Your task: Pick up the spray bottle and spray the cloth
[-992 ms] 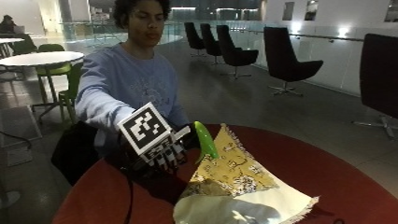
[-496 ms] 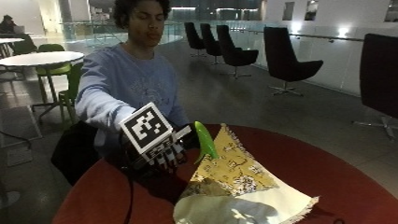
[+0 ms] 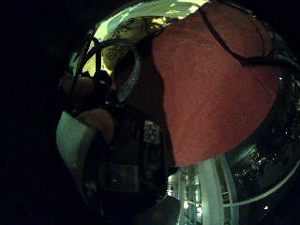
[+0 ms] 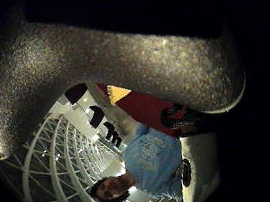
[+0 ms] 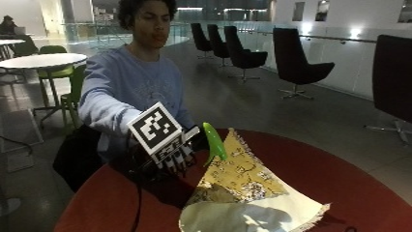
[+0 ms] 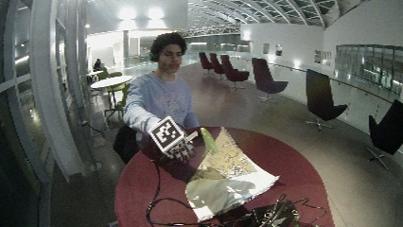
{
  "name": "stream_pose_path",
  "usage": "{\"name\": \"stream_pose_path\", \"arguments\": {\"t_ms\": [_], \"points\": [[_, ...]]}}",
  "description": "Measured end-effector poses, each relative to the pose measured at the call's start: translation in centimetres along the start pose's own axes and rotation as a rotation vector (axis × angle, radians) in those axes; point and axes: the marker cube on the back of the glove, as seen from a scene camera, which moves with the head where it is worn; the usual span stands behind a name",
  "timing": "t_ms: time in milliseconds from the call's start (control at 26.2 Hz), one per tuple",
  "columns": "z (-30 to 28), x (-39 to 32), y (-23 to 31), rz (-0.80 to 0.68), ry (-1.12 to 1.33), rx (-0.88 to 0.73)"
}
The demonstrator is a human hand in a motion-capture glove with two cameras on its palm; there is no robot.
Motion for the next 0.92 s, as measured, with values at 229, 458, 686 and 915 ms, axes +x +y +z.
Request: {"name": "stream_pose_path", "arguments": {"t_ms": [229,458,686,915], "points": [[0.0,-0.6,0.3,-0.023,-0.006,0.013],[0.3,-1.2,0.8,-0.091,-0.032,0.041],[1.2,-2.3,1.8,-0.216,-0.086,0.113],[3.4,-6.1,4.0,-0.442,-0.210,0.245]]}}
